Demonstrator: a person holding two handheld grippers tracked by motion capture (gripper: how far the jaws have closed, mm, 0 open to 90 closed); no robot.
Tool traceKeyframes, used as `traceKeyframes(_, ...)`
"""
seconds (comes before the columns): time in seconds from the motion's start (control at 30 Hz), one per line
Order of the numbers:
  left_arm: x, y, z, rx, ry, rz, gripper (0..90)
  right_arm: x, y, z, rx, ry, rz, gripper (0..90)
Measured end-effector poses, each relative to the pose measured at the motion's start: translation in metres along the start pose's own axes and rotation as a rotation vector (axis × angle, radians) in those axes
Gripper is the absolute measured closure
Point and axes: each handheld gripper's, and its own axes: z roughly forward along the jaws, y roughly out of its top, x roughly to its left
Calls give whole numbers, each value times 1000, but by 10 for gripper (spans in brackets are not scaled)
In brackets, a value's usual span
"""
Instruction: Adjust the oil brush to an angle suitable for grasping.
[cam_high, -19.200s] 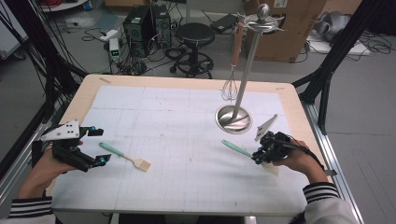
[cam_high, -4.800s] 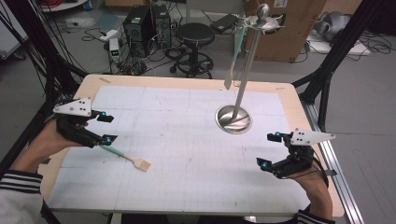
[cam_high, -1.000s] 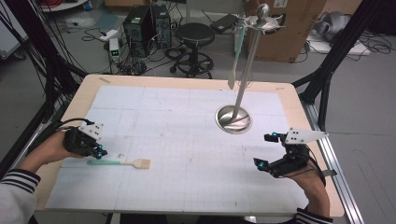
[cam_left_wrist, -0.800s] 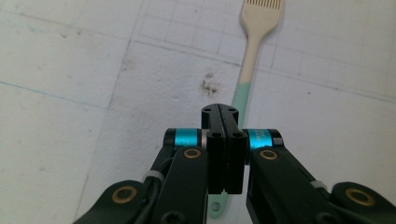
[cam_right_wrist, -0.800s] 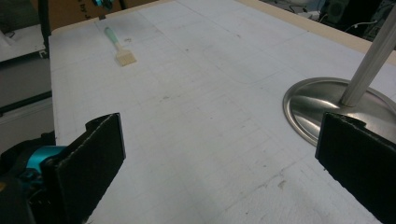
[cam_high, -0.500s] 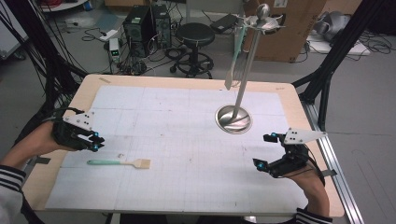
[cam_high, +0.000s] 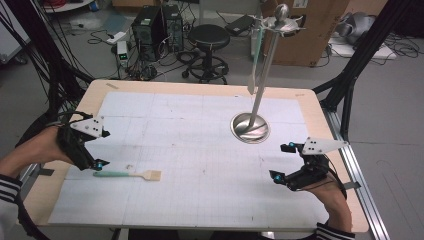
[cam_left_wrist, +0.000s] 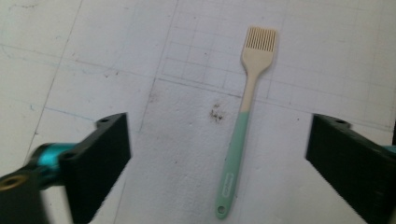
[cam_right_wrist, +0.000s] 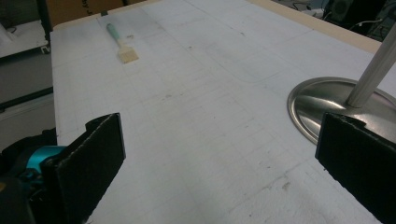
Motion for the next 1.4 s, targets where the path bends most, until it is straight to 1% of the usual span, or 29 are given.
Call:
traceKeyframes(0.1,2,1,3,15,-8,-9,16,0,0,0,2,0,-2,1)
traceKeyframes(0.13,2,1,5,21,-4,-4,16,0,0,0,2,-1,-2,0)
traceKeyframes(0.17,4,1,7,37,-18,1,16,0,0,0,3,0,-1,0)
traceKeyframes(0.2,3,1,10,28,-26,-13,16,0,0,0,2,0,-3,0)
traceKeyframes(0.23,4,0,12,39,-24,-2,16,0,0,0,2,-1,-4,0)
traceKeyframes(0.27,4,0,14,46,-27,1,16,0,0,0,2,-2,-2,1)
traceKeyframes(0.3,3,0,17,43,-38,-6,17,0,0,0,3,-1,-2,1)
traceKeyframes(0.33,3,-1,20,50,-43,8,16,0,0,0,3,-2,-2,1)
traceKeyframes(0.37,2,-1,23,54,-47,3,16,0,0,0,3,-4,-3,0)
traceKeyframes(0.4,2,-3,26,65,-55,7,16,0,0,0,2,-3,-2,1)
traceKeyframes(0.43,4,-3,27,87,-68,21,16,0,0,0,2,-4,-3,0)
traceKeyframes(0.47,3,-5,30,85,-70,24,17,0,0,0,2,-4,-2,0)
traceKeyframes(0.53,4,-8,34,90,-88,25,23,0,0,0,5,-1,-1,0)
traceKeyframes(0.67,3,-14,41,108,-102,22,24,0,0,0,4,0,-4,0)
traceKeyframes(0.7,2,-16,43,104,-106,16,24,0,0,-1,7,-2,-1,1)
traceKeyframes(0.8,0,-19,48,125,-109,28,33,-1,-1,0,3,-6,-2,1)
traceKeyframes(0.87,0,-20,51,135,-122,41,51,0,-1,0,5,-5,-1,1)
traceKeyframes(0.97,-1,-22,55,140,-135,33,50,0,-1,0,5,-3,-1,1)
traceKeyframes(1.03,-1,-25,58,156,-137,32,50,0,-1,0,6,-3,-2,1)
traceKeyframes(1.17,-3,-28,65,187,-133,47,51,0,-1,0,5,-3,0,0)
traceKeyframes(1.2,-4,-29,66,188,-131,42,51,0,-1,0,4,-3,0,1)
traceKeyframes(1.27,-4,-29,68,197,-137,54,80,0,-1,0,5,-4,-1,1)
traceKeyframes(1.33,-5,-30,71,200,-151,53,97,-1,-1,0,5,-6,-1,1)
traceKeyframes(1.37,-5,-30,72,206,-161,60,103,-1,-1,0,4,-6,-2,1)
traceKeyframes(1.4,-6,-31,73,217,-162,66,110,0,-1,0,4,-4,-2,0)
